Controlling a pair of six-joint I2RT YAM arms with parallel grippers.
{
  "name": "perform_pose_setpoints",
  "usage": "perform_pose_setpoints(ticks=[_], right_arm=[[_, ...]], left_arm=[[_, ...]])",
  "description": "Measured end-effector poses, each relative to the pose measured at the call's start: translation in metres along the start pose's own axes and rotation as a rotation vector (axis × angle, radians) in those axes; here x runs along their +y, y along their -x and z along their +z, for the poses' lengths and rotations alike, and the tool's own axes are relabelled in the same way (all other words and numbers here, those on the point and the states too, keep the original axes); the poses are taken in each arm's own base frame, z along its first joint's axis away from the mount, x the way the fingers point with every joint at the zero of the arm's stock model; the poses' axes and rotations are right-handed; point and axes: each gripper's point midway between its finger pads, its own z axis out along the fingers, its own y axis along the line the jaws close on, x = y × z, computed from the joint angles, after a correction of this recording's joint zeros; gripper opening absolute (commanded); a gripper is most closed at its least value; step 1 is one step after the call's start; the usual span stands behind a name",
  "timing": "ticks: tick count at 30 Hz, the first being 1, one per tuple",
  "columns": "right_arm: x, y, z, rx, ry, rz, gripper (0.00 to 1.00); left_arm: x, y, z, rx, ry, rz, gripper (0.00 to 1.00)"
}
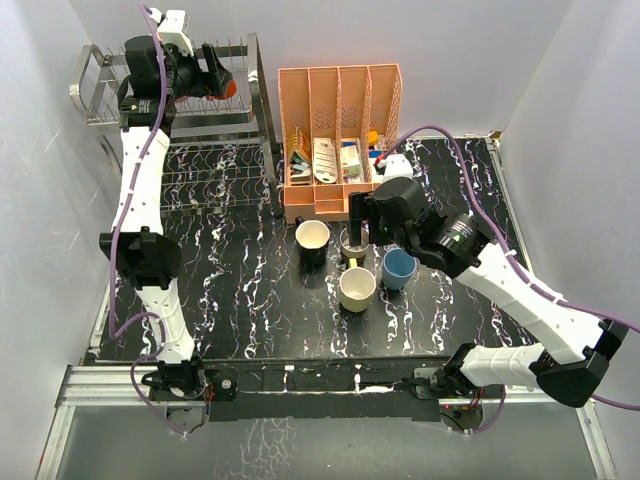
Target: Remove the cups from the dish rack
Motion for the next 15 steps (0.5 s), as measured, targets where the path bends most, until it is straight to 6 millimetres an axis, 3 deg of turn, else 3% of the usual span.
perform_pose_setpoints(ticks=[7,15], right_arm=[[-0.003,-0.004,-0.003,0.000,0.000,0.007,0.82],[-0.005,-0.007,-0.005,-0.005,0.003,0.017,0.82]], left_arm=[[0.013,-0.012,0.010,0.033,0.049,0.059,0.72],[0.010,-0.013,0.012,0.042,0.057,0.084,0.72]])
